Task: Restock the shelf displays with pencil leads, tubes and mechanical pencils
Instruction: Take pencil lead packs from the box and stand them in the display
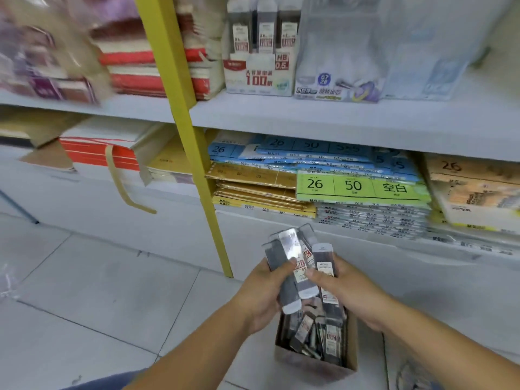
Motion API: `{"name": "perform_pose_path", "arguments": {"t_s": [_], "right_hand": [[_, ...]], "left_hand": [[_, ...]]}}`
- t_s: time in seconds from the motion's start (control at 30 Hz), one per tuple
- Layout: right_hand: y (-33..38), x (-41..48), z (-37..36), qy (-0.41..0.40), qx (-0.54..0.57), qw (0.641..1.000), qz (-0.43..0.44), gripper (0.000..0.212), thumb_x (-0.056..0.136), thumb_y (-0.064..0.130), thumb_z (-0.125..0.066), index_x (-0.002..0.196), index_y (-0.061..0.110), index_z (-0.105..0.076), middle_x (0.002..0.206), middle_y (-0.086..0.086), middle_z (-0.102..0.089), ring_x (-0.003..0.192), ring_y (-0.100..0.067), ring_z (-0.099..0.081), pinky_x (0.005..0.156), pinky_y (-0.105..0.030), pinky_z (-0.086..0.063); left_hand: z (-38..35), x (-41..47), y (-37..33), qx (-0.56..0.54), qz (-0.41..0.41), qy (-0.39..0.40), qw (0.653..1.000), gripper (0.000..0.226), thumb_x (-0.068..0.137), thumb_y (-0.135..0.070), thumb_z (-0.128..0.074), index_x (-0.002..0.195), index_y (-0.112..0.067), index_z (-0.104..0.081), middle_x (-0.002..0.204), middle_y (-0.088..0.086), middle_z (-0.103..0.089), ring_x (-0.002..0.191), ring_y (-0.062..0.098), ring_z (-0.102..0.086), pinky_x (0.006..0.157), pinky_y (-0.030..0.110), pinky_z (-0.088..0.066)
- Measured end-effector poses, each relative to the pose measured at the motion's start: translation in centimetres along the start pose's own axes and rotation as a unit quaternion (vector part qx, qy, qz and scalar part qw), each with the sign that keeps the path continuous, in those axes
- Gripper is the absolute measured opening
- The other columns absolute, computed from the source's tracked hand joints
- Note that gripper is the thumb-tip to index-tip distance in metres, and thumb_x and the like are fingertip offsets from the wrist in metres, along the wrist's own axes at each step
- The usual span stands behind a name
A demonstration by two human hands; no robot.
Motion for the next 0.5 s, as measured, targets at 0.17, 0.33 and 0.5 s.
{"name": "perform_pose_path", "arguments": {"t_s": [0.17, 0.33, 0.5], "right_hand": [[8.3, -1.2, 0.8, -0.025, -0.027, 0.996, 0.087, 0.024, 0.089, 0.030, -0.067, 0.109, 0.042, -0.059, 0.097, 0.022, -0.072, 0.086, -0.001, -0.070, 0.071, -0.024, -0.056], [16.7, -1.7, 0.5, -0.007, -0.036, 0.987, 0.154, 0.020, 0.088, 0.034, -0.068, 0.103, 0.044, -0.061, 0.095, 0.013, -0.074, 0.080, -0.008, -0.072, 0.062, -0.022, -0.054], [21.0, -0.9, 0.4, -0.018, -0.081, 0.975, 0.208, 0.022, 0.088, 0.035, -0.067, 0.106, 0.044, -0.059, 0.092, 0.034, -0.068, 0.082, 0.013, -0.064, 0.059, 0.000, -0.041]], "left_hand": [[-2.4, -2.3, -7.4, 0.044, -0.060, 0.007, 0.997, 0.025, 0.099, -0.026, -0.059, 0.123, -0.023, -0.062, 0.112, 0.009, -0.076, 0.090, 0.022, -0.075, 0.065, 0.034, -0.058], [-4.6, -4.1, -14.8, 0.065, -0.113, 0.033, 0.991, 0.038, 0.087, -0.037, -0.070, 0.124, -0.026, -0.066, 0.116, 0.008, -0.074, 0.104, 0.027, -0.072, 0.077, 0.039, -0.058], [-4.6, -3.7, -18.5, 0.059, -0.149, 0.026, 0.987, 0.044, 0.086, -0.032, -0.072, 0.127, -0.019, -0.065, 0.119, 0.011, -0.073, 0.109, 0.029, -0.070, 0.093, 0.045, -0.057]]}}
Point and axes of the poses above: each hand's wrist, its own x-axis towards the middle knuckle, its own z-axis out of the back of the hand, y = z × x, the point moved 10 cm from there along x, towards the middle knuckle
